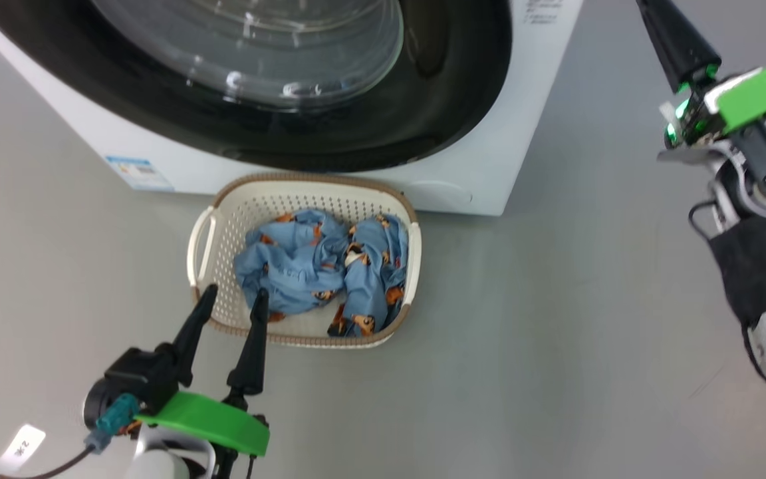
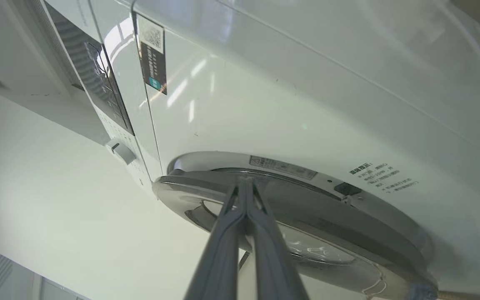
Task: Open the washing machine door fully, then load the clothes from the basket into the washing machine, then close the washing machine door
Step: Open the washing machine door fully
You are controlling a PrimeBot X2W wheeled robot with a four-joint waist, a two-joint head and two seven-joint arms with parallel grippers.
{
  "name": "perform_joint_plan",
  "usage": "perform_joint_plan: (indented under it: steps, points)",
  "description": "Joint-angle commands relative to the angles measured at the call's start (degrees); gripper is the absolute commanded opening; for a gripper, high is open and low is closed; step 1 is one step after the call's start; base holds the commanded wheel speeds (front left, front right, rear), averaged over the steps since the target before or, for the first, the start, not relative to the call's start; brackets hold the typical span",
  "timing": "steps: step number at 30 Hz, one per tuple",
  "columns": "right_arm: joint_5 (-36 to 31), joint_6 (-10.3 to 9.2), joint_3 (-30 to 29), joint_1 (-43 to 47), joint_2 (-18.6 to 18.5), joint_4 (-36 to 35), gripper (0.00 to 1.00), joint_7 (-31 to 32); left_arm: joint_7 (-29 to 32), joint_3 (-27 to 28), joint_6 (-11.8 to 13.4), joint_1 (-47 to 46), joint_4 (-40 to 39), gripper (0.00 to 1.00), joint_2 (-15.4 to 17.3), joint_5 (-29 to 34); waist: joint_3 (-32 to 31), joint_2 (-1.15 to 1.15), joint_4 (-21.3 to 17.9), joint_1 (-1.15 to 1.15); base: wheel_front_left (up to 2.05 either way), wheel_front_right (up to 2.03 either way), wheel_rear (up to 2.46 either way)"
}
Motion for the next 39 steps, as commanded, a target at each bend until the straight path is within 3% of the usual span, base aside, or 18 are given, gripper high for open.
perform_joint_plan:
  steps: [1,14,27,39]
  points:
    - [0.57,0.09,0.48,-1.25,-0.12,-1.26,0.0,0.59,-0.36,1.75,-0.09,-1.9,-1.61,1.0,1.12,-0.56,1.75,0.0,1.06,0.0,0.0,0.0,0.0]
    - [4.52,0.09,-2.91,-9.05,1.89,2.36,0.0,14.8,-0.36,0.24,-0.09,-5.44,-2.7,1.0,0.73,-1.67,7.54,0.0,2.42,0.0,0.0,0.0,0.0]
    - [0.94,0.09,-4.15,-14.88,2.85,4.46,0.0,18.19,-0.36,-0.1,-0.09,-7.77,-4.25,1.0,0.01,-2.39,12.29,0.0,4.18,0.0,0.0,0.0,0.0]
    - [-1.74,0.09,-3.8,-16.45,3.63,4.84,0.0,18.58,-0.36,-0.64,-0.09,-8.56,-4.14,1.0,-0.53,-2.77,12.97,0.0,5.21,0.0,0.0,0.0,0.0]
